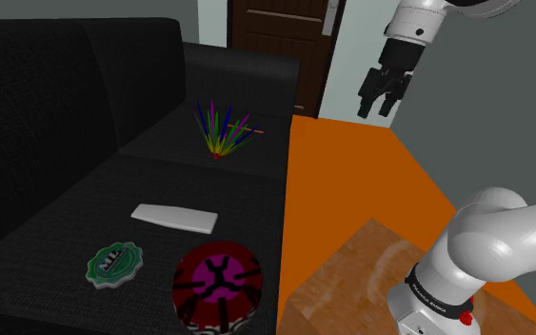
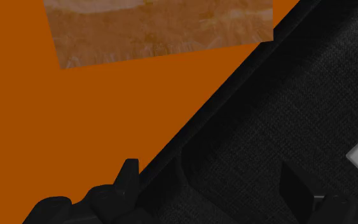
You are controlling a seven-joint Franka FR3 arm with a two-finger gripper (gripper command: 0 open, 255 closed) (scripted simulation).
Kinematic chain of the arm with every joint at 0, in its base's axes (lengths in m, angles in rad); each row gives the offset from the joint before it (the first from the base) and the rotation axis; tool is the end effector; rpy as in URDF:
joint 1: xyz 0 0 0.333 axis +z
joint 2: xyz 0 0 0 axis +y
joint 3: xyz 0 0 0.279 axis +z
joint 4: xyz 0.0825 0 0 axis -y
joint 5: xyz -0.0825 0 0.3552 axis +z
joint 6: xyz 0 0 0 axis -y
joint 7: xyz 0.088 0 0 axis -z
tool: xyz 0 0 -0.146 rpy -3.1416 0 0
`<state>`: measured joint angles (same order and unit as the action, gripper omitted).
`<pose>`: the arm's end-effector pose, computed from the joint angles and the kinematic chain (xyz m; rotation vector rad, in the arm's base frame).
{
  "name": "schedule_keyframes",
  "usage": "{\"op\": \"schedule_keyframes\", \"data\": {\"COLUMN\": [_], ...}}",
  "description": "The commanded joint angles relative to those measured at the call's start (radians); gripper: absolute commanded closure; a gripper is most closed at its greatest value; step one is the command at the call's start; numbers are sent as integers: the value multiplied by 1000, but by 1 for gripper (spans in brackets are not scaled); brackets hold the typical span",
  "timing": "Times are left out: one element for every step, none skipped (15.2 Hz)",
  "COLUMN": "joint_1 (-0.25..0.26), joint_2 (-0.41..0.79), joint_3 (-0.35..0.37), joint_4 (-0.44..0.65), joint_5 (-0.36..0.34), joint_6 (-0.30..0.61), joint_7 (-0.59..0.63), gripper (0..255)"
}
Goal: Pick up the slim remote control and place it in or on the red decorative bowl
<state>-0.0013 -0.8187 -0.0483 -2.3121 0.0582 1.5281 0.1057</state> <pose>0.2934 -0.0090 0.5510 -3.0396 0.2087 -0.0470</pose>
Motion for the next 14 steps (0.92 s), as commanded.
{"op": "schedule_keyframes", "data": {"joint_1": [0, 11, 21, 32, 42, 52, 62, 71, 81, 90, 98, 107, 115, 124], "joint_2": [0, 25, 50, 76, 103, 130, 158, 186, 214, 243, 273, 302, 332, 363], "joint_3": [0, 10, 20, 29, 39, 49, 59, 70, 80, 90, 101, 111, 121, 132], "joint_4": [0, -1, -1, 0, 2, 5, 9, 14, 20, 27, 35, 44, 54, 65], "joint_5": [0, 5, 10, 14, 19, 23, 26, 29, 32, 35, 37, 38, 39, 39], "joint_6": [0, 26, 51, 76, 101, 125, 148, 171, 194, 216, 237, 258, 278, 297], "joint_7": [0, -5, -10, -14, -19, -24, -29, -33, -38, -42, -47, -51, -55, -58], "gripper": [0, 0, 0, 0, 0, 0, 0, 0, 0, 0, 0, 0, 0, 0]}}
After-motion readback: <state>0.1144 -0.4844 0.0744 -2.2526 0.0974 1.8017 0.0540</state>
